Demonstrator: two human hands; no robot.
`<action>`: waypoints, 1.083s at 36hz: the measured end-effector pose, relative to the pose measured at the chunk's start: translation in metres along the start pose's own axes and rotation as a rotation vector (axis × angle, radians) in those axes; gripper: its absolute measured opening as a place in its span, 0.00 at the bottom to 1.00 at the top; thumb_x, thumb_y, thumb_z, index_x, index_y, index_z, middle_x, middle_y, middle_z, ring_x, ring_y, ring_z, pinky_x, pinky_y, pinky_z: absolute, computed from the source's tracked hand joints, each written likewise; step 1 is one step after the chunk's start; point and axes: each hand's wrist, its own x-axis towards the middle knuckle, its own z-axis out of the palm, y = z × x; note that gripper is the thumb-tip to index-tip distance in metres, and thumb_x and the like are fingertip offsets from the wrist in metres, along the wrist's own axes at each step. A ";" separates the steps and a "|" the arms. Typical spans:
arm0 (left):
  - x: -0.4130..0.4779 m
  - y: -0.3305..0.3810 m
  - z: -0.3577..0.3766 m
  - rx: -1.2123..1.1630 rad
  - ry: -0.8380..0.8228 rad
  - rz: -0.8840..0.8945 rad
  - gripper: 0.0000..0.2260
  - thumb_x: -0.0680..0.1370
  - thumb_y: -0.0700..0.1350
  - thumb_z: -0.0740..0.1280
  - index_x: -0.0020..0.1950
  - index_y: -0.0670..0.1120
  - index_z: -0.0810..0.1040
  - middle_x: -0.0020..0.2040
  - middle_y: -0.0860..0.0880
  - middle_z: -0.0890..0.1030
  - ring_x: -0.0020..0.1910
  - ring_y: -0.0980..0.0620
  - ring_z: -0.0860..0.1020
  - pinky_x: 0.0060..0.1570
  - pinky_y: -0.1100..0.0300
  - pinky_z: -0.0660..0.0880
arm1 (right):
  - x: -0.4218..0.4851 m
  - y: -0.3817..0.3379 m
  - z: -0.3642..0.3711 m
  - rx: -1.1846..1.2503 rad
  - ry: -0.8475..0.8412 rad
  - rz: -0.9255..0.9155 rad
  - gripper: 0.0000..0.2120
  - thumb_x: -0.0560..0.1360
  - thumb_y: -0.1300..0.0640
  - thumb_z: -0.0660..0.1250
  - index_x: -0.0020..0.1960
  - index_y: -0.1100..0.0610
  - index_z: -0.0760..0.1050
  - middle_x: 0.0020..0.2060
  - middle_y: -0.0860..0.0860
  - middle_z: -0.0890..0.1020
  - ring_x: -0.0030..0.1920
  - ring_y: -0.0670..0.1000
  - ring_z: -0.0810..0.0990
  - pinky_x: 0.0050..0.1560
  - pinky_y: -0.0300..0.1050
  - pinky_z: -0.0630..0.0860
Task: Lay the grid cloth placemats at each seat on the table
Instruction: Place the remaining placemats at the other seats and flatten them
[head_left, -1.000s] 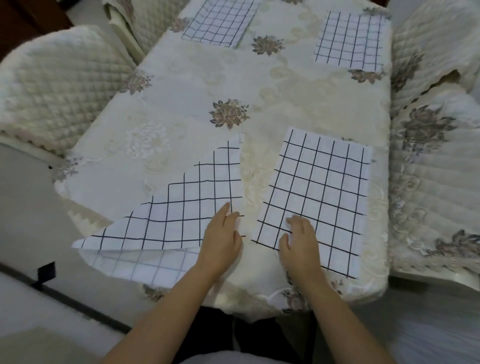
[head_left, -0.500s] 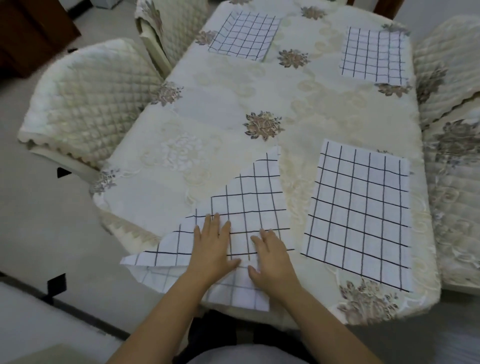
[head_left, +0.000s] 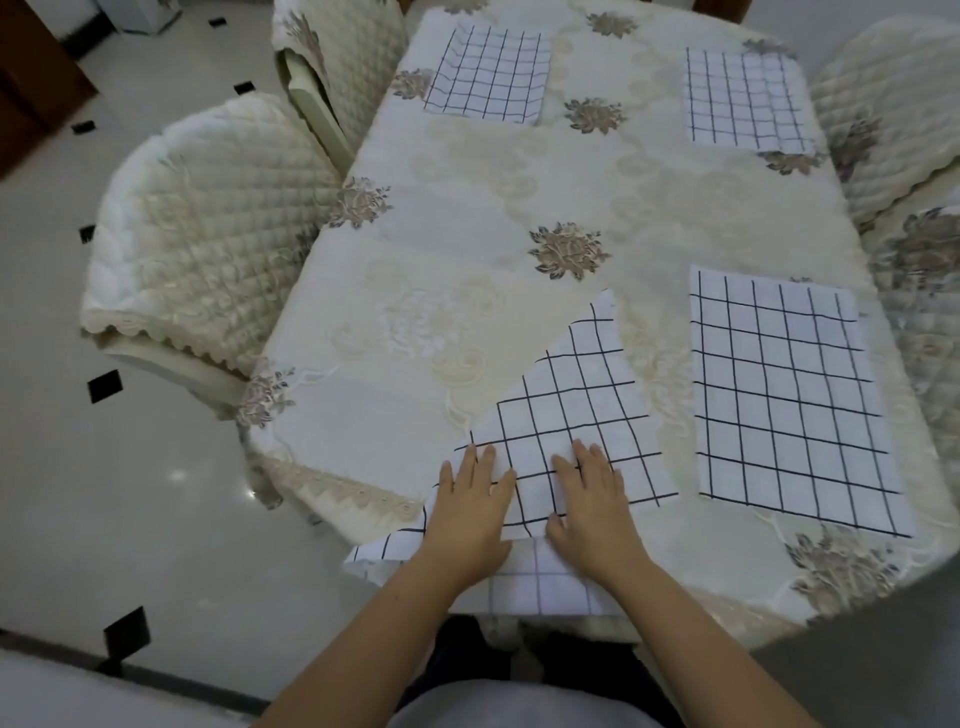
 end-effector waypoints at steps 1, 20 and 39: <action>0.000 -0.003 -0.001 0.002 0.002 -0.005 0.31 0.78 0.51 0.61 0.76 0.46 0.50 0.77 0.43 0.42 0.76 0.42 0.38 0.72 0.43 0.39 | -0.001 -0.003 -0.001 0.017 -0.015 0.007 0.34 0.70 0.56 0.67 0.73 0.59 0.60 0.75 0.61 0.56 0.75 0.63 0.52 0.72 0.62 0.54; 0.011 -0.063 -0.080 -0.958 0.374 -0.274 0.17 0.78 0.33 0.53 0.61 0.43 0.76 0.45 0.38 0.79 0.35 0.46 0.75 0.32 0.59 0.66 | 0.033 0.000 -0.041 -0.112 -0.163 0.007 0.46 0.73 0.46 0.65 0.76 0.51 0.35 0.75 0.56 0.36 0.75 0.60 0.36 0.73 0.61 0.43; 0.013 -0.113 -0.063 -1.475 0.582 -0.442 0.14 0.78 0.29 0.57 0.46 0.43 0.79 0.45 0.46 0.78 0.47 0.48 0.75 0.45 0.61 0.72 | 0.069 -0.013 -0.059 0.005 0.081 -0.007 0.47 0.74 0.48 0.66 0.75 0.55 0.33 0.76 0.59 0.40 0.76 0.60 0.43 0.73 0.59 0.49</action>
